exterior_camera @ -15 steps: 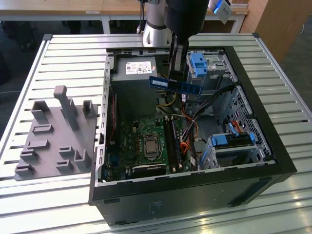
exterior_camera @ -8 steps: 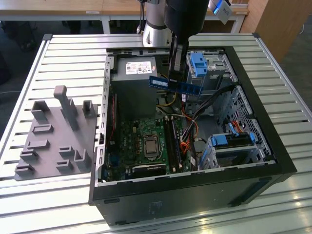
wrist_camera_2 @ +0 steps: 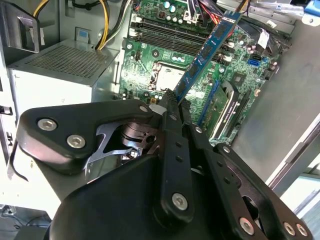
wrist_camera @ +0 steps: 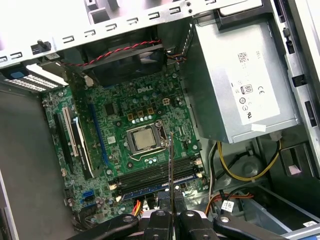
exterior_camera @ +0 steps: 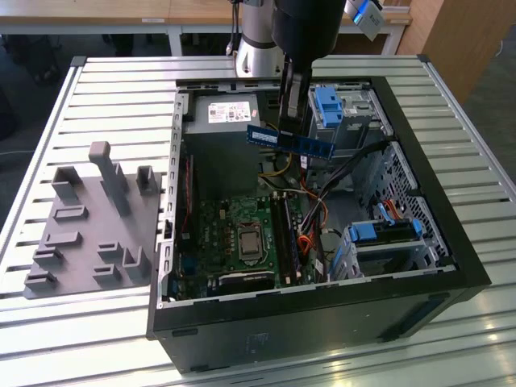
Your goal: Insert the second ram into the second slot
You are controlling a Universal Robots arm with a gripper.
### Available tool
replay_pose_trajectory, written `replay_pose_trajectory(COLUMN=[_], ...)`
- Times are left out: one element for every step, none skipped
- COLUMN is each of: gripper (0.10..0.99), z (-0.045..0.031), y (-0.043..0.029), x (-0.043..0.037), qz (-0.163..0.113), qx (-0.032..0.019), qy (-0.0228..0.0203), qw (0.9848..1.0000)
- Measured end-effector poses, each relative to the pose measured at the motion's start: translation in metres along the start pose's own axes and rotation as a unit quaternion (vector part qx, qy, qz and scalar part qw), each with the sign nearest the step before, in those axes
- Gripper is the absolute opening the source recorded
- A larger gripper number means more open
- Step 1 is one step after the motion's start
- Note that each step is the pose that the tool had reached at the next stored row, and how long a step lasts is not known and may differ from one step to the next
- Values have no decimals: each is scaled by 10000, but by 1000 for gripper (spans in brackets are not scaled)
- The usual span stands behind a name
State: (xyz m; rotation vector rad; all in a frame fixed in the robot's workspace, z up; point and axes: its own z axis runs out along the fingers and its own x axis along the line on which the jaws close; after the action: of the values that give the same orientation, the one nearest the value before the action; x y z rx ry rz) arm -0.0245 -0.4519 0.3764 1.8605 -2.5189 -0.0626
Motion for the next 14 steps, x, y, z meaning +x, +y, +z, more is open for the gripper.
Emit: replay_pose_trajectory(gripper=[137, 137, 137, 137, 137, 137, 137, 137, 137, 137, 137, 137, 137, 137], z=[0, 0, 0, 0, 0, 0, 0, 0, 0, 0, 0, 0, 0, 0], y=[0, 0, 0, 0, 0, 0, 0, 0, 0, 0, 0, 0, 0, 0], x=[0, 0, 0, 0, 0, 0, 0, 0, 0, 0, 0, 0, 0, 0], qz=[7, 15, 22, 29, 36, 44, 51, 58, 64, 70, 76, 82, 88, 94], qx=[0, 0, 0, 1, 1, 1, 1, 1, 1, 1, 1, 1, 2, 2], qy=[0, -1, -1, -1, -1, -2, -2, -2, -3, -3, -3, -3, -4, -4], qw=[10000, 10000, 10000, 10000, 10000, 10000, 10000, 10000, 10000, 10000, 10000, 10000, 10000, 10000])
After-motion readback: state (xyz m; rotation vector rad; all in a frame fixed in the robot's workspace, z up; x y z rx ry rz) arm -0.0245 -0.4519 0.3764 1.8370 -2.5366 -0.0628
